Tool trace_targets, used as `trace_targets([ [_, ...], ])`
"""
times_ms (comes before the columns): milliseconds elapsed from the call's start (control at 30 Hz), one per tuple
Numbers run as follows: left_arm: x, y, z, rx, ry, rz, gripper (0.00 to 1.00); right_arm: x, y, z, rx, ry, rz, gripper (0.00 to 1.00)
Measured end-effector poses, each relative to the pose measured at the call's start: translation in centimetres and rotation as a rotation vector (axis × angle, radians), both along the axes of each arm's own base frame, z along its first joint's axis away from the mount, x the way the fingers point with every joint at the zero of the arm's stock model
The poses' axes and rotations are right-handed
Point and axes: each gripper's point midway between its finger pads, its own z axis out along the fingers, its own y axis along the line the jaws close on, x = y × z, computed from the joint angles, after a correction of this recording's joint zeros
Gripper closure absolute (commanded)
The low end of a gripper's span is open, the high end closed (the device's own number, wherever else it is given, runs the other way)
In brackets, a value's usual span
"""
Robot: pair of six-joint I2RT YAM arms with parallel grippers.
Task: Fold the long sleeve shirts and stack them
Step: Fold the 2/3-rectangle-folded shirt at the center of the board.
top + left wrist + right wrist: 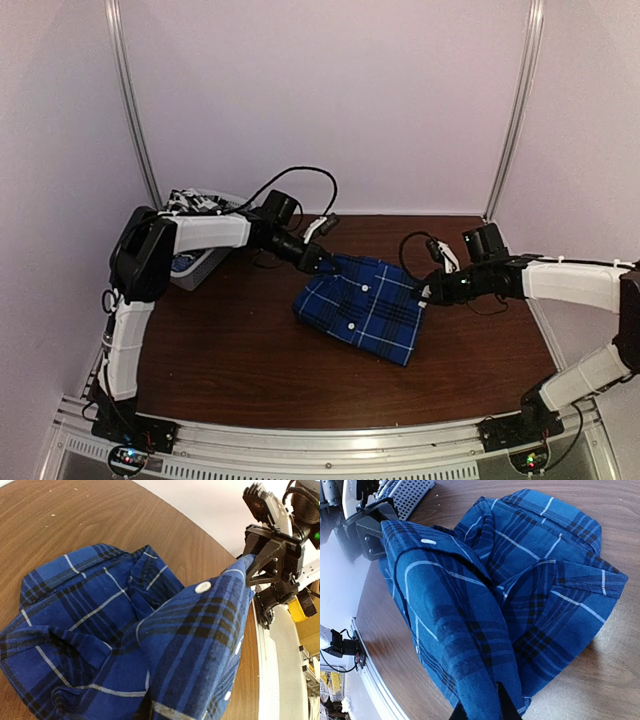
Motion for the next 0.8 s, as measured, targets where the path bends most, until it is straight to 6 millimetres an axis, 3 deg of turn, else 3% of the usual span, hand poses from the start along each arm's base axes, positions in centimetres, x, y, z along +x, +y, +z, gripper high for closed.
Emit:
trace_targets([
  [100,1.4,0.1,-1.6,0.007,0.042,0.052,0.72,1.2,-0.4,-1.2,0.003,0.022,-0.03,0.86],
  [233,3.2,0.4,-2.4,-0.002,0.065,0.119,0.71,2.6,-1.0,-2.5,0.012,0.042,-0.066,0.82],
  [400,5.3,0.4,-1.8,-0.019,0.043,0.202,0.7,4.7,-1.6,-4.1,0.027,0.077,-0.106,0.8],
  [533,7.1,0.4,-2.1,-0.01,0.028,0.276,0.78,6.6,-1.8,-5.3,0.036,0.092,-0.126,0.75],
  [800,9.2,1.4,-5.5,0.062,0.049,0.401,0.99,9.6,-1.2,-6.1,0.053,0.081,-0.138,0.63],
])
